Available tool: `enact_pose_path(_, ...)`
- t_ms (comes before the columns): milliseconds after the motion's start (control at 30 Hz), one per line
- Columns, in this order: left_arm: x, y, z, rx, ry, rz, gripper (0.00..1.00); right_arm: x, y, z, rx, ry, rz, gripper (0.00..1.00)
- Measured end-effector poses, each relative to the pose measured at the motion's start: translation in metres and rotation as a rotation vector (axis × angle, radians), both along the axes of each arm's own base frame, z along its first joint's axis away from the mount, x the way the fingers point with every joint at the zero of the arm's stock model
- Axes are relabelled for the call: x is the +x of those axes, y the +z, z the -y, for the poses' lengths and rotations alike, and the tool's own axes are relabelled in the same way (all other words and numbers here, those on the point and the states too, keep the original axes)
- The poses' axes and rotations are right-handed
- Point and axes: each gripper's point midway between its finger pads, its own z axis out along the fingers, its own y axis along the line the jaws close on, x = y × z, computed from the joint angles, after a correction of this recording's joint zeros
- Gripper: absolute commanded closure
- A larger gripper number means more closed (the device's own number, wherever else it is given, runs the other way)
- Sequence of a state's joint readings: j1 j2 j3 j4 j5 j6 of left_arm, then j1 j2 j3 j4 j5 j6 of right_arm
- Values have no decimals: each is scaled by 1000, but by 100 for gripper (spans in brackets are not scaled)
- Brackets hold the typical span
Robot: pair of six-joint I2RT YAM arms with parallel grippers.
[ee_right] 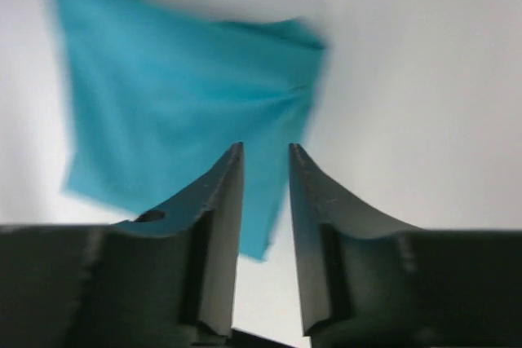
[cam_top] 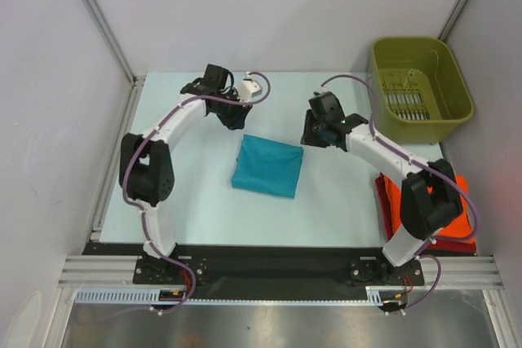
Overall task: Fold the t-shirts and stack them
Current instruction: Fold the tshirt
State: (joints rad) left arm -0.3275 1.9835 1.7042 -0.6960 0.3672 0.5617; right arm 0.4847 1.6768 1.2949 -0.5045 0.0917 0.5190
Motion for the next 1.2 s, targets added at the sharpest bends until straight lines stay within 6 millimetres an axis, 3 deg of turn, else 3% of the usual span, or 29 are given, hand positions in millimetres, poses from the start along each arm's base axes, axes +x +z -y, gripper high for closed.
enact_pose_path(100, -31, 8, 10, -65, -32, -42, 69, -16, 22, -41, 99, 93, 63, 76)
enact_pose_path(167, -35, 6, 21, -91, -51, -55, 70, -12, 18, -54, 141, 105, 60, 77)
enact_pose_path(300, -34, -29, 34, -98, -58, -138, 71, 0, -31, -59, 150, 86, -31, 78)
enact_pose_path(433, -31, -73, 32, -71, -20, -234, 71, 3, -79, -52, 120, 57, -131, 76)
enact_pose_path(567, -21, -90, 30, -62, 41, -266, 70, 15, -92, -46, 113, 25, -152, 75)
enact_pose_path(700, -2, -83, 29, -70, 99, -224, 68, 35, -84, -43, 93, 12, -119, 73)
enact_pose_path(900, 18, -72, 25, -102, 178, -184, 55, 50, -69, -29, 31, 12, -85, 49)
enact_pose_path(1000, 17, -63, 18, -119, 210, -184, 57, 35, -65, -19, -2, 20, -128, 48)
enact_pose_path(1033, 12, -57, 14, -124, 217, -181, 58, 29, -63, -17, -6, 23, -136, 51)
enact_pose_path(1133, -19, -28, 1, -157, 217, -169, 66, 0, -43, -18, -23, 47, -139, 64)
enact_pose_path(1200, -45, -2, 0, -192, 191, -167, 73, -21, -21, -35, 2, 99, -108, 71)
